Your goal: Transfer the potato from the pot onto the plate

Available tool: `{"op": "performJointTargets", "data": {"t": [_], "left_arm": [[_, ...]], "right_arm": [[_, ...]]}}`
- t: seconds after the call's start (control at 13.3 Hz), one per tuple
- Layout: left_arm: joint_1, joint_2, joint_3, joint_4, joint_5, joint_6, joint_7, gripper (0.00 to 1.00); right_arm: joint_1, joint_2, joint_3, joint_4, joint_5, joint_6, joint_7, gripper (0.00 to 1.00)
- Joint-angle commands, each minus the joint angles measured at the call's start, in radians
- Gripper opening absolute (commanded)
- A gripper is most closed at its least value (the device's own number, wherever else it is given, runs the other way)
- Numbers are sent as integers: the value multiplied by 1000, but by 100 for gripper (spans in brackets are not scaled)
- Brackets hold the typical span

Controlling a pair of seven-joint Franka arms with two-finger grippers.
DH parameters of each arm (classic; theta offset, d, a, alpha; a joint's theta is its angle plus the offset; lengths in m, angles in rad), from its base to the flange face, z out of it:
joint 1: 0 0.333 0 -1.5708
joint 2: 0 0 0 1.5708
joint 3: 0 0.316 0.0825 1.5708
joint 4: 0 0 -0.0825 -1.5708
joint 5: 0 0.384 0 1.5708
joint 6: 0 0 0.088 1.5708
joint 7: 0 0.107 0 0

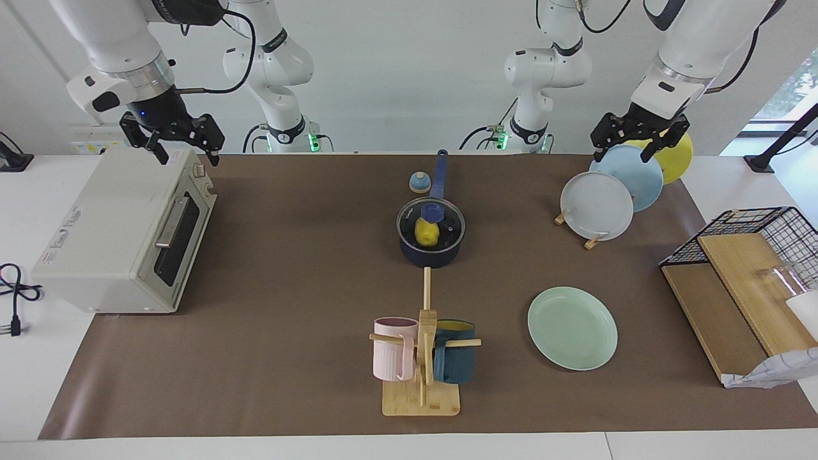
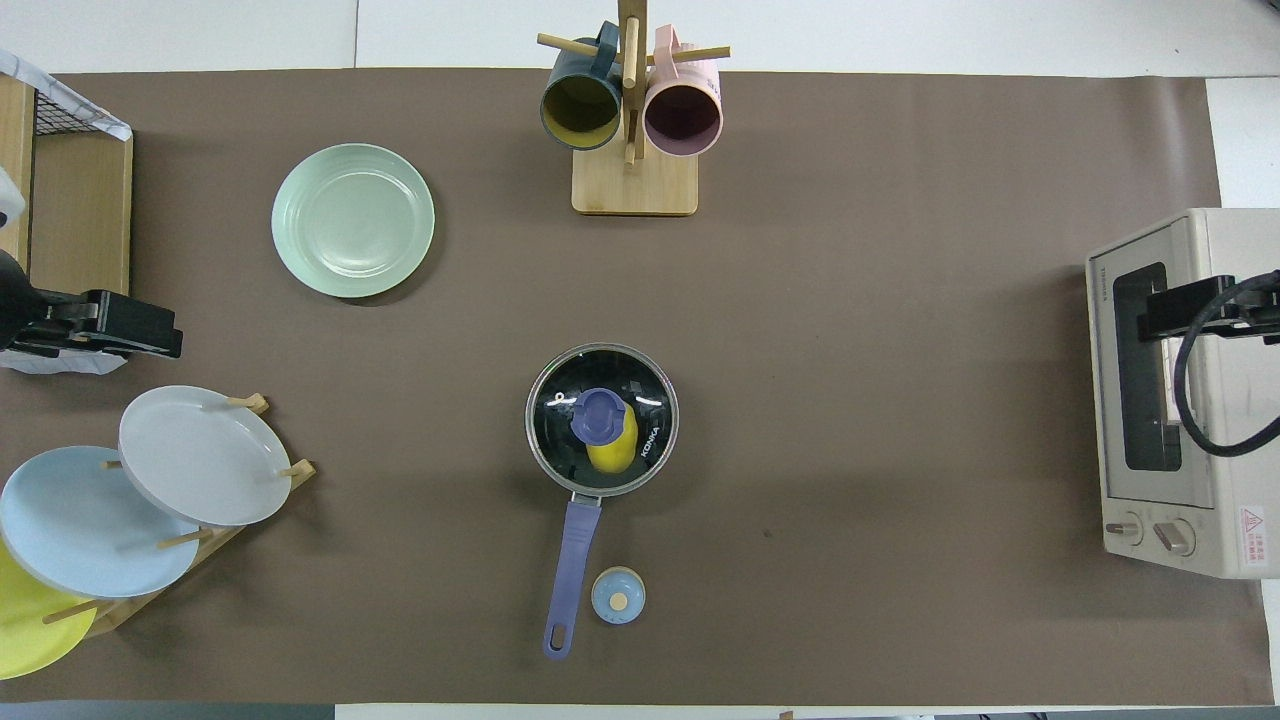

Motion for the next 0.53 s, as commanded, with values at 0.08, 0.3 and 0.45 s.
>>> {"op": "performJointTargets", "data": {"t": [0.08, 0.3, 0.45], "left_arm": [[-2, -12, -3, -11, 4, 6, -14, 100], [0, -12, -3, -11, 4, 9, -13, 100], [0, -14, -3, -19, 4, 4, -13, 100]], "right_arm": [[-7, -19, 5, -21, 4, 16, -26, 100], [-7, -17, 6, -14, 4, 16, -24, 100], [-9, -17, 6, -16, 6, 14, -24, 100]]}}
